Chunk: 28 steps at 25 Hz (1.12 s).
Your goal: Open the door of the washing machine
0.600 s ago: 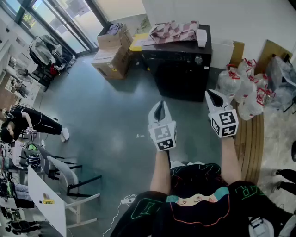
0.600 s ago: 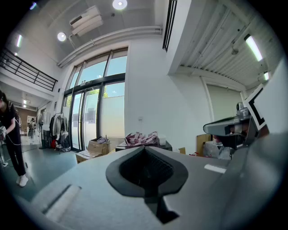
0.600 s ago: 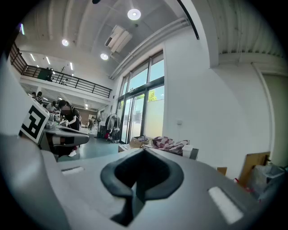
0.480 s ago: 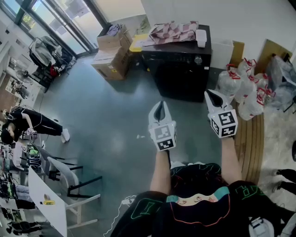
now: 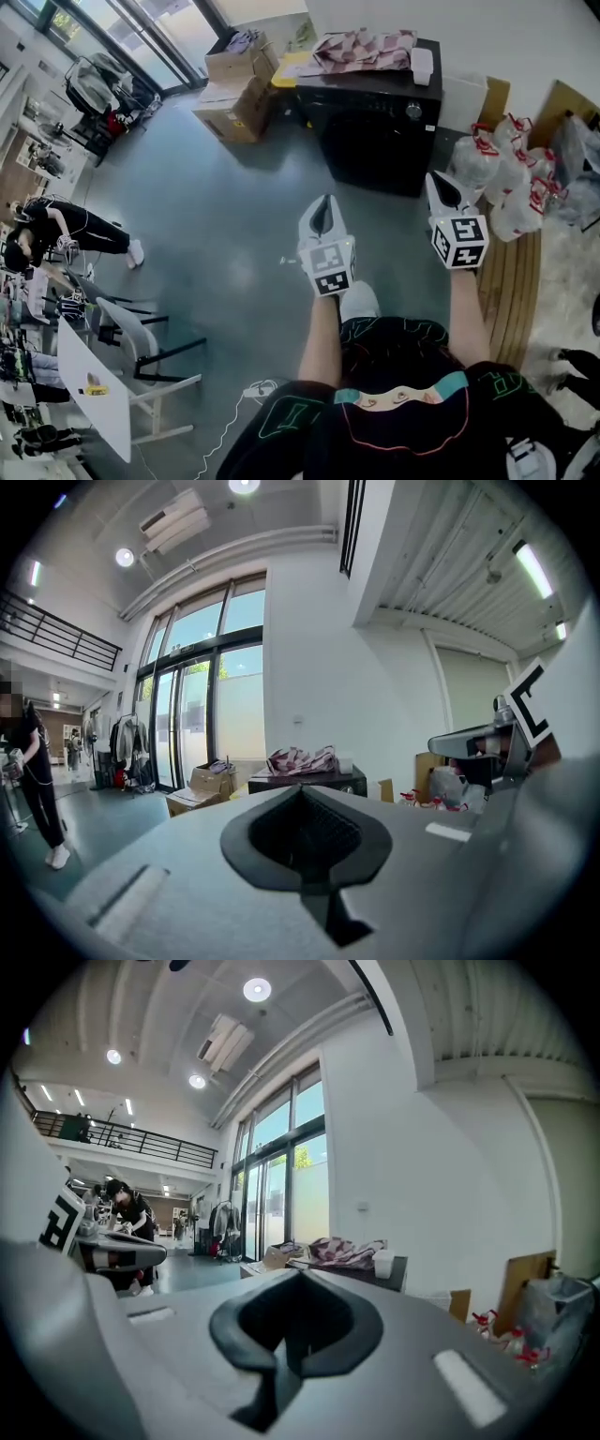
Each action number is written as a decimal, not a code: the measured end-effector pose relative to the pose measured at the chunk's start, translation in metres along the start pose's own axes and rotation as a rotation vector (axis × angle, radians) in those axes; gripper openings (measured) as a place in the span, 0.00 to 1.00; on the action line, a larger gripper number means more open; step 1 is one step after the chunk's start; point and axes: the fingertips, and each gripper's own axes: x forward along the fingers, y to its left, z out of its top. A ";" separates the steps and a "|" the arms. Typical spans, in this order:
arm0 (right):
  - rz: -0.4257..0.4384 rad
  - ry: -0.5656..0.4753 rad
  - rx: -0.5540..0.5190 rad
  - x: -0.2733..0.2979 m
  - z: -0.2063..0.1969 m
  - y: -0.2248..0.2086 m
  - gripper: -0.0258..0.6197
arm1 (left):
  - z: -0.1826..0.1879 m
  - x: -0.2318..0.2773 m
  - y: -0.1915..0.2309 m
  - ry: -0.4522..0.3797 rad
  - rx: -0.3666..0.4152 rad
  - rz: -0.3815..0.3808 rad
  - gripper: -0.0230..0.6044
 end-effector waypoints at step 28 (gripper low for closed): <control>0.104 0.121 0.078 0.282 -0.024 0.003 0.04 | -0.067 0.258 0.132 0.180 -0.091 -0.035 0.05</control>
